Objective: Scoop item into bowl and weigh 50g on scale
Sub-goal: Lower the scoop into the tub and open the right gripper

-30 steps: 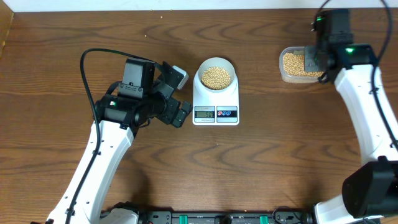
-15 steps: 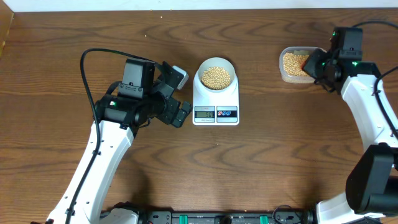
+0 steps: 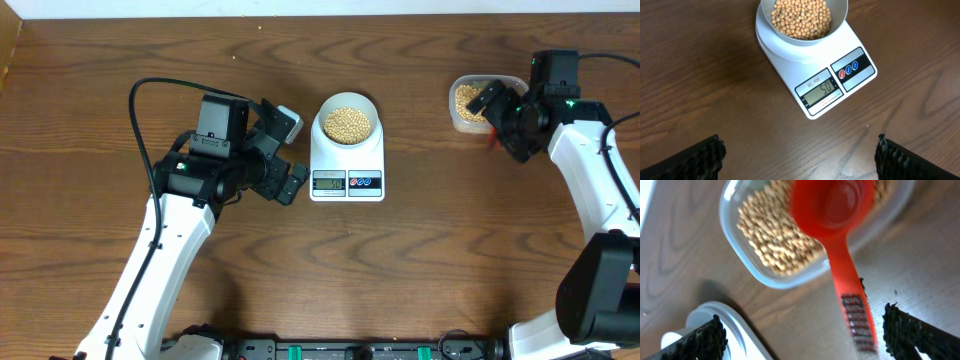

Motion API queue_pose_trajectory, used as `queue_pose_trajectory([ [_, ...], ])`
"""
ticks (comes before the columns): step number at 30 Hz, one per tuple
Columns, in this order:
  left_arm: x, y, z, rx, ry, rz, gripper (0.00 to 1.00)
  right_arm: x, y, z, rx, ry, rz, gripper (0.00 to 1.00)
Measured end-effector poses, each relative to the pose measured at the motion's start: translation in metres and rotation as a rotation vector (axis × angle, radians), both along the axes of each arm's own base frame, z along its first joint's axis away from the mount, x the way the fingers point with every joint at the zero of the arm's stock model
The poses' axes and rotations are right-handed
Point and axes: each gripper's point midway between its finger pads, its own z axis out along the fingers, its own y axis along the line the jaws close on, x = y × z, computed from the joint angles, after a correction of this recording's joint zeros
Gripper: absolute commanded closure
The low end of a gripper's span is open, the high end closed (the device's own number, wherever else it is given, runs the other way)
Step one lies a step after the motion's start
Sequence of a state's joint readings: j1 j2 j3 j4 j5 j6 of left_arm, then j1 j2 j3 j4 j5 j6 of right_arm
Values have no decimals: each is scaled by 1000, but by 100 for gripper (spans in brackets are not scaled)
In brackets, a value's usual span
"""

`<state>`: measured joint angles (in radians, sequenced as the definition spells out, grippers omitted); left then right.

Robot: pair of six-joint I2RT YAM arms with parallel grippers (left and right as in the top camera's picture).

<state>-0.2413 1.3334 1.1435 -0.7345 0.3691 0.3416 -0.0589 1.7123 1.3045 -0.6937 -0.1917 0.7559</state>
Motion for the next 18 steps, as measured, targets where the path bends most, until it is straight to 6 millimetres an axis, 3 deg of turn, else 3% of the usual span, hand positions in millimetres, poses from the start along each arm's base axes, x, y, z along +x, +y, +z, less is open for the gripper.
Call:
queue_pose_trajectory([
  [5, 0, 0, 0, 0, 0, 0, 2, -10, 5, -4, -2, 31, 62, 1],
  [9, 0, 0, 0, 0, 0, 0, 2, -23, 23, -5, 35, 39, 251, 1],
  [12, 0, 0, 0, 0, 1, 0, 2, -44, 39, -4, 78, 68, 405, 1],
  [15, 0, 0, 0, 0, 0, 0, 2, -69, 47, 10, 90, 91, 518, 1],
  [18, 0, 0, 0, 0, 0, 0, 2, -92, 47, 51, 49, 47, 586, 1],
])
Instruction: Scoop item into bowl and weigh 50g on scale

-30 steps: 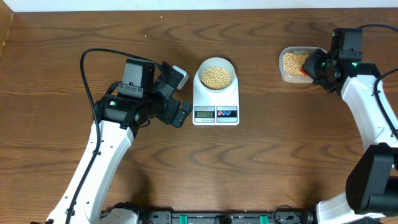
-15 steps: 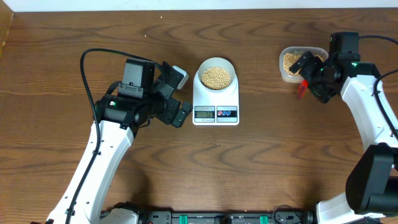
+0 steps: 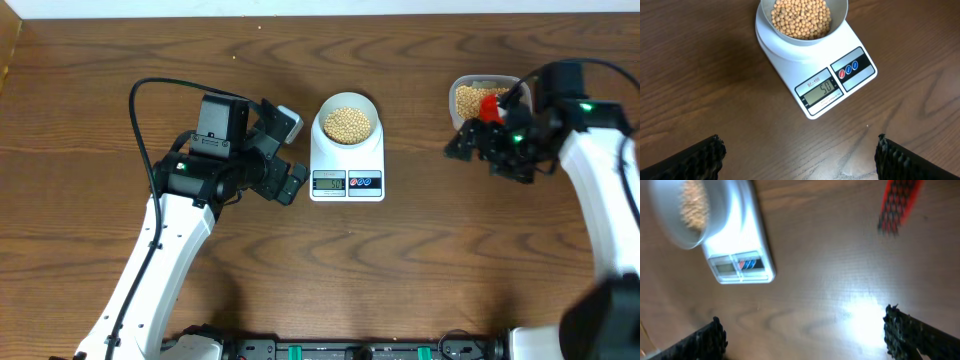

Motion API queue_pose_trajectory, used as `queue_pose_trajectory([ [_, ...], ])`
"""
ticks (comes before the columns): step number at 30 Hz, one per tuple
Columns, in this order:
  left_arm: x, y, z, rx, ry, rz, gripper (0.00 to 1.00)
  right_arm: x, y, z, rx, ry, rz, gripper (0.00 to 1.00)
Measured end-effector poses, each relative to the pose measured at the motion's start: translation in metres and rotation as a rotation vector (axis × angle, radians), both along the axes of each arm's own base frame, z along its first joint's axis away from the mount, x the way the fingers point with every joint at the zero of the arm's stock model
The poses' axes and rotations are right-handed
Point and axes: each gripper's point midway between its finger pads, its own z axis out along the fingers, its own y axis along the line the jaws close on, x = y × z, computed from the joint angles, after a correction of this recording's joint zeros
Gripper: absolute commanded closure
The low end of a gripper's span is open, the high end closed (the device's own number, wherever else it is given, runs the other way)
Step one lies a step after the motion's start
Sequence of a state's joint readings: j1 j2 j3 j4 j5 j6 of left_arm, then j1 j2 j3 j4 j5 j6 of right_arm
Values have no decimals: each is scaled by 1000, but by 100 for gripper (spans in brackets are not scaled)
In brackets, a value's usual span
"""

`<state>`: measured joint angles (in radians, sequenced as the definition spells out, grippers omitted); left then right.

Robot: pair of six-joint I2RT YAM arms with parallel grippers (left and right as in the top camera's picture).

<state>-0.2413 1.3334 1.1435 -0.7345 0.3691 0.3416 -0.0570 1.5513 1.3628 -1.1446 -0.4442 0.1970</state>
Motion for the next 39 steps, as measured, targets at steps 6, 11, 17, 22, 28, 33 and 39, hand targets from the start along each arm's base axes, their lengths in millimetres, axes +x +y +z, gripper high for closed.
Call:
queue_pose_trajectory([
  [6, 0, 0, 0, 0, 0, 0, 2, -45, 1, 97, -42, -281, 43, 1],
  [11, 0, 0, 0, 0, 0, 0, 2, -87, 0, 132, -90, -416, 64, 1],
  [17, 0, 0, 0, 0, 0, 0, 2, -127, -11, 156, -173, -541, 21, 1],
  [22, 0, 0, 0, 0, 0, 0, 2, -160, -31, 171, -289, -673, -75, 1],
  [28, 0, 0, 0, 0, 1, 0, 2, -130, -47, 156, -377, -911, -145, 1],
  [33, 0, 0, 0, 1, 1, 0, 2, -104, -51, 126, -396, -1067, -178, 1],
  [39, 0, 0, 0, 0, 1, -1, 2, -82, -52, 86, -394, -1193, -195, 1],
])
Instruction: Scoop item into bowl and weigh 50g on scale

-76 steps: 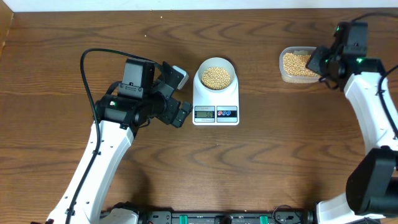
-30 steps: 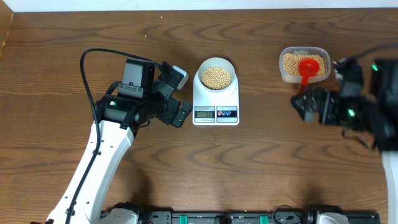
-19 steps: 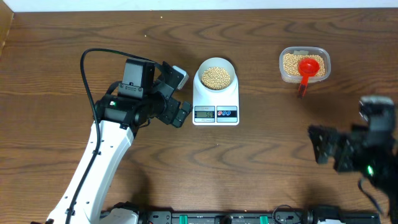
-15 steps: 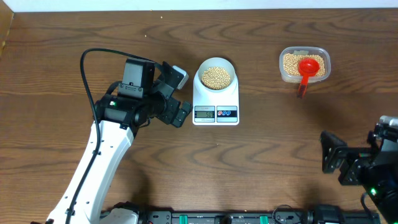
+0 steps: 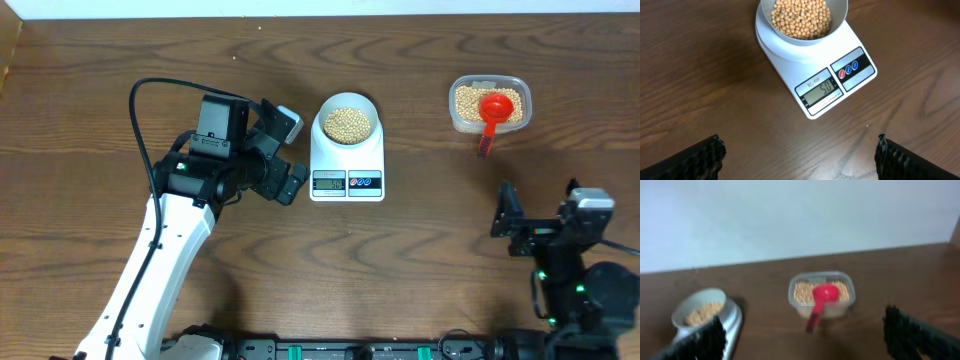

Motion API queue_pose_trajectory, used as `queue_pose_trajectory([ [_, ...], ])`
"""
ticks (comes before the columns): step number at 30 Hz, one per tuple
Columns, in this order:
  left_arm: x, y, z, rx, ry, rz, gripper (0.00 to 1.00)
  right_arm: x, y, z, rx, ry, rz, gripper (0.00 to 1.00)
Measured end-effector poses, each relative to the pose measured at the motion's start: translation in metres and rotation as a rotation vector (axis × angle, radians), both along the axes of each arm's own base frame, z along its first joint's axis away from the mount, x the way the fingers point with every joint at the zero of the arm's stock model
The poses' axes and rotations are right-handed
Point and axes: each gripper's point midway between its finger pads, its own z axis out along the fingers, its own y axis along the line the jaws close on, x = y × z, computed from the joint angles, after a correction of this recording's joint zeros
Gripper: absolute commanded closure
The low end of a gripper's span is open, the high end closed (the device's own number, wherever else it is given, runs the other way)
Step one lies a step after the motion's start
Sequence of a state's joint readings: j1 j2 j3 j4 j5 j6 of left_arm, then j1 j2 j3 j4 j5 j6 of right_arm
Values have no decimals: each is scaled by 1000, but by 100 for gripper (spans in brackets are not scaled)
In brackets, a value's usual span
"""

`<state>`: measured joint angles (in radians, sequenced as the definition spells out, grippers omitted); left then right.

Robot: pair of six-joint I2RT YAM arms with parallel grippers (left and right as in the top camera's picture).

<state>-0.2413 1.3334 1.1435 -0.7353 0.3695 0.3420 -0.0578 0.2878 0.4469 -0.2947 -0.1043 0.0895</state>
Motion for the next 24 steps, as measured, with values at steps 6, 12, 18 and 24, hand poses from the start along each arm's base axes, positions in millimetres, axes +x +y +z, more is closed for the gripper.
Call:
queue_pose_trajectory([
  [6, 0, 0, 0, 0, 0, 1, 2, 5, 1, -43, 6, -61, 7, 1],
  [12, 0, 0, 0, 0, 0, 0, 2, 5, 2, -67, 25, -102, 10, 1],
  [18, 0, 0, 0, 0, 0, 0, 2, 6, 2, -87, 32, -86, 12, 1],
  [24, 0, 0, 0, 1, 0, 0, 2, 5, 8, -101, 35, -34, 34, 1],
])
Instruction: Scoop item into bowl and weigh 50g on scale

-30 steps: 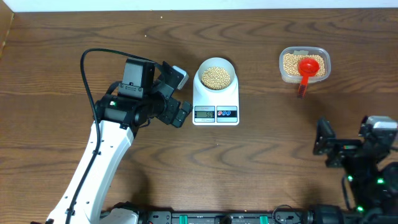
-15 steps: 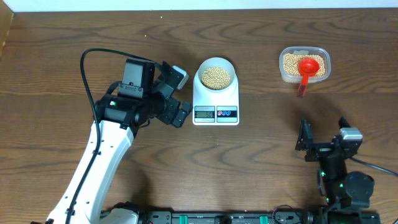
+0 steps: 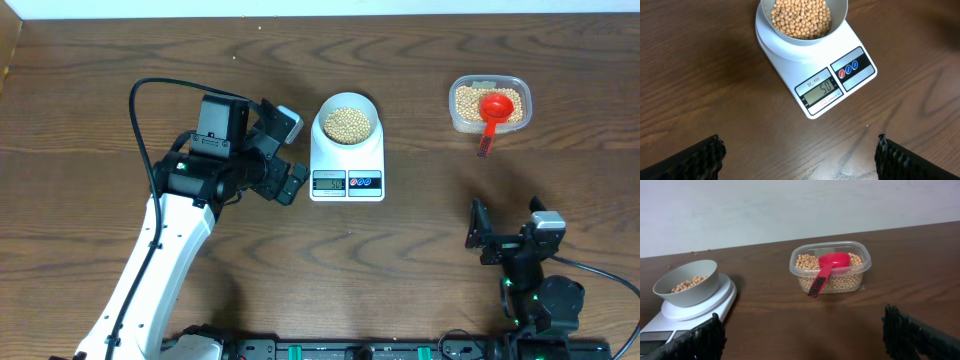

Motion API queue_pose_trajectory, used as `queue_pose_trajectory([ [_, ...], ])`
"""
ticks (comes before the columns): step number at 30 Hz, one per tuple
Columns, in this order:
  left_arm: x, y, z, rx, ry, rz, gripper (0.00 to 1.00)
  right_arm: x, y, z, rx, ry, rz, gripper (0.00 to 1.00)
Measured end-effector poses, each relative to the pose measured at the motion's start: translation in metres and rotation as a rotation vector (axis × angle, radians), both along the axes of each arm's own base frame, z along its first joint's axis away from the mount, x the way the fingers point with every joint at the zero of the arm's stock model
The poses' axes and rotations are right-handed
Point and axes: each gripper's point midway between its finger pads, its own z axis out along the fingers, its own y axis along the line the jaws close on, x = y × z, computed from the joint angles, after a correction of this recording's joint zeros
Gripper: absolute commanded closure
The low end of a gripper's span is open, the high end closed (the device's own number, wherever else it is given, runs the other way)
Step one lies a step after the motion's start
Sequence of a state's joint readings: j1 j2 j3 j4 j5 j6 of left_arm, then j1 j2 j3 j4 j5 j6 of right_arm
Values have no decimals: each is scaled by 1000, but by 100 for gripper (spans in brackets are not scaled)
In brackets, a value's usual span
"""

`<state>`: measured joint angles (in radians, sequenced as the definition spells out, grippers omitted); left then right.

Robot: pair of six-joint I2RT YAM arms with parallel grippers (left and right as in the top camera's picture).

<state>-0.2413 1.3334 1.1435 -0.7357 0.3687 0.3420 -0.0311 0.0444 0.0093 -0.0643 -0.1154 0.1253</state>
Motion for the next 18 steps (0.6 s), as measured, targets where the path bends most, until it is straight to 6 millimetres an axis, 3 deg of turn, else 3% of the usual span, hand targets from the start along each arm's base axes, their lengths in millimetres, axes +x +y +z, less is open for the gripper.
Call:
queue_pose_trajectory([
  [18, 0, 0, 0, 0, 0, 0, 2, -2, 8, 7, -8, -31, 35, 1],
])
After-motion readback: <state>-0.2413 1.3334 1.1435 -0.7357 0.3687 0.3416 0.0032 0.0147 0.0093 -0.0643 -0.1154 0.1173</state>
